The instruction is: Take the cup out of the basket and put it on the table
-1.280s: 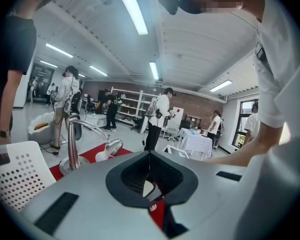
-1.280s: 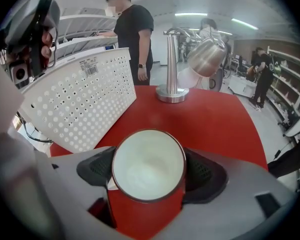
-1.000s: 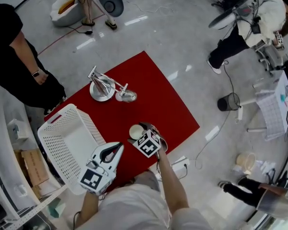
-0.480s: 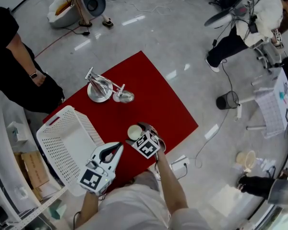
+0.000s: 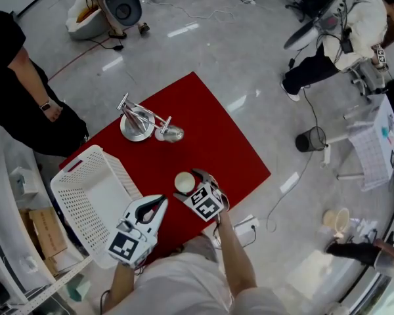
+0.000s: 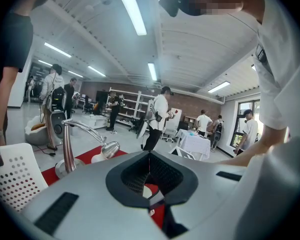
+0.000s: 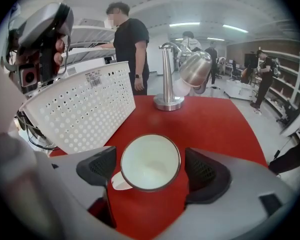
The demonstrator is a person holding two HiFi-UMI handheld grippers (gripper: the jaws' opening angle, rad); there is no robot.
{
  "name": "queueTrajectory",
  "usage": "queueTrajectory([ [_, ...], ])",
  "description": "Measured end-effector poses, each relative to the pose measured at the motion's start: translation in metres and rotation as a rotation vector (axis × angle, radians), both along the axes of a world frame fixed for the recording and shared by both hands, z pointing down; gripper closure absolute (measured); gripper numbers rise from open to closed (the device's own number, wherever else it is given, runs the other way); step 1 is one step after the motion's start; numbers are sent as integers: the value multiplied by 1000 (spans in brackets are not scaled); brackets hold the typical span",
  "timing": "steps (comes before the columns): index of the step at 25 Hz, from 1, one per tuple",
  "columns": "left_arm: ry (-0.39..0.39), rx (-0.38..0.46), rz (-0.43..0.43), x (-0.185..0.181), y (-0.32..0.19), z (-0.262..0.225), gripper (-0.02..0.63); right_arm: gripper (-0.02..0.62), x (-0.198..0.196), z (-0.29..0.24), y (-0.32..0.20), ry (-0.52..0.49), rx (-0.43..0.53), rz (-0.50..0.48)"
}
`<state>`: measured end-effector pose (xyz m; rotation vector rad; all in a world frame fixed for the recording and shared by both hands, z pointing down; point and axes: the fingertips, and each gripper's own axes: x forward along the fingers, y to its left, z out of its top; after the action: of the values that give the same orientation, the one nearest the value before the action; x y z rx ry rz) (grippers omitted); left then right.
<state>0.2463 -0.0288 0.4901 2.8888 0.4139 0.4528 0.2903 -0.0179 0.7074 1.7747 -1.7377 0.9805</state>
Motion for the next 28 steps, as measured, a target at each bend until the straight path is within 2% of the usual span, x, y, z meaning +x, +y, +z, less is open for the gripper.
queueTrajectory([
  [4,8,2,-6,-1,-1,-3,595,184,5,-26,6,24,64,47],
  [12,32,5,-13,-5,1,-16,595,198,4,-123,17,40,318,131],
  [18,57,7,-17,-9,8,-29,595,410,0,-184,29,82,504,159],
  [21,76,2,-14,-13,12,-36,595,500,-7,-209,37,63,589,175],
  [25,87,-7,-2,-23,19,-42,595,576,-22,-232,46,6,688,197],
  [28,96,-10,7,-30,26,-46,595,588,-37,-238,51,-7,710,183],
])
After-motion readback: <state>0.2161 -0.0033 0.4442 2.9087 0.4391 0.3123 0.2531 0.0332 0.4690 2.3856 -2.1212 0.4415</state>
